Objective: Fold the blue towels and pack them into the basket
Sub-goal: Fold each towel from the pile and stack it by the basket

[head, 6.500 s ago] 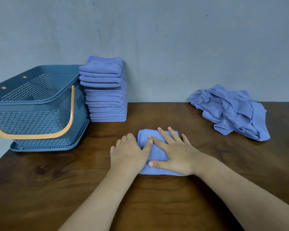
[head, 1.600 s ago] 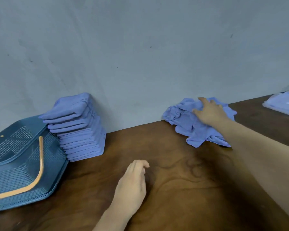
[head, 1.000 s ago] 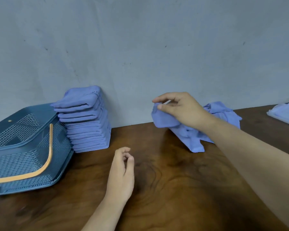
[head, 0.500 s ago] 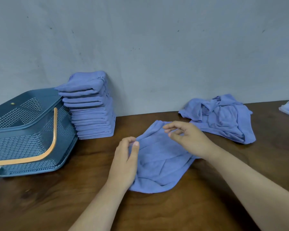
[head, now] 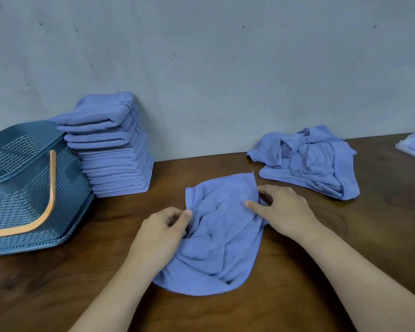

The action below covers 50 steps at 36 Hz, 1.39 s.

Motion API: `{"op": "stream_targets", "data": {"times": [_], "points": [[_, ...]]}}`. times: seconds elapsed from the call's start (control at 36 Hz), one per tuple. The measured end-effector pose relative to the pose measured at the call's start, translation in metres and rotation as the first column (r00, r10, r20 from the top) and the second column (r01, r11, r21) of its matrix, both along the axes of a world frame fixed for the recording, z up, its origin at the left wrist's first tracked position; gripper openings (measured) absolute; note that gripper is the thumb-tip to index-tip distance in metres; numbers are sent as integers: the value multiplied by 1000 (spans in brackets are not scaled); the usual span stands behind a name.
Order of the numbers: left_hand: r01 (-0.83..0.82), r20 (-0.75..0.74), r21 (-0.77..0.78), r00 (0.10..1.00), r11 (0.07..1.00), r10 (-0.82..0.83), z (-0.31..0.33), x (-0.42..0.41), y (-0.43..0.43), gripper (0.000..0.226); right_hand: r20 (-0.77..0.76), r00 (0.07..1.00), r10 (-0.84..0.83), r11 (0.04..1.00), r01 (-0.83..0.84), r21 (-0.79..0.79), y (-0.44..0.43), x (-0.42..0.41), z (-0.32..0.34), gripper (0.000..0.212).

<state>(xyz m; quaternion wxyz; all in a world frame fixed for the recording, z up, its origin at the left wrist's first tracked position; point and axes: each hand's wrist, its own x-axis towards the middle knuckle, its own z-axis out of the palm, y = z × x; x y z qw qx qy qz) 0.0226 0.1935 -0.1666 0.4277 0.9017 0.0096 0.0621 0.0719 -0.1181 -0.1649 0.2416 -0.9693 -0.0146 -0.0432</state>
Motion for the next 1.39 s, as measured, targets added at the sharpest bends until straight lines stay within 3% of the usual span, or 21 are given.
{"op": "stream_targets", "data": {"times": [0.06,0.11,0.17,0.22,0.28,0.33,0.42,0.5,0.56,0.64,0.75,0.83,0.92,0.94,1.03,1.08,1.14,1.22,1.28,1.33,1.39], "points": [[-56,6,61,998,997,55,2,0,-3,40,14,999,45,999,-45,13,7,0,-1,65],[-40,2,140,999,989,40,1,0,-8,67,63,995,82,996,-84,34,13,0,-5,52],[22,-13,169,1000,985,-20,1,-2,-14,79,147,984,100,993,-109,54,18,1,-6,35],[81,-27,209,997,974,-77,2,-3,-16,67,215,972,99,994,-106,25,23,1,-5,26],[124,-5,241,992,963,-126,2,-3,-18,33,260,960,102,995,-102,-11,28,1,-3,22],[124,44,150,990,981,-132,3,-3,-21,9,275,956,104,991,-123,52,31,1,-3,20],[114,134,-57,985,992,-105,2,-5,-23,11,270,962,50,971,-109,211,31,0,0,23],[94,301,-254,954,963,-14,4,-6,-23,11,274,962,7,987,-50,152,27,0,1,33],[90,382,-339,923,937,50,9,-7,-20,15,163,987,9,992,-29,120,24,-2,0,44],[84,316,-570,940,817,125,15,-8,-14,19,24,986,164,978,-166,130,19,-5,-4,67],[-24,70,-878,981,478,179,12,1,-5,23,-85,896,435,894,-419,158,10,-9,-1,96],[-181,-57,-906,948,382,314,10,9,8,19,-21,858,513,854,-508,113,10,-9,2,72],[-321,-86,-851,865,415,494,8,17,21,14,42,866,499,866,-500,21,2,-10,14,21],[-352,-78,-839,832,414,549,8,18,25,16,26,878,479,877,-477,-53,-1,-11,20,17],[-382,-18,-806,779,452,627,10,19,33,21,-77,923,378,902,-386,-194,-7,-15,35,59],[-396,51,-683,812,613,582,8,20,35,30,-106,944,313,917,-329,-225,-5,-20,40,68],[-369,90,-460,885,808,456,4,20,33,48,17,961,277,903,-254,-346,0,-25,41,78],[-288,92,-184,947,940,308,4,15,28,70,179,923,340,814,-194,-548,12,-29,38,51],[-278,136,66,954,958,267,7,9,27,64,114,877,466,801,-364,-476,22,-33,35,33],[-308,183,323,948,895,260,9,4,29,54,-18,819,573,781,-552,-293,29,-37,33,32],[-309,155,400,951,863,269,13,2,31,42,-95,796,597,765,-601,-231,33,-44,37,26]]}}
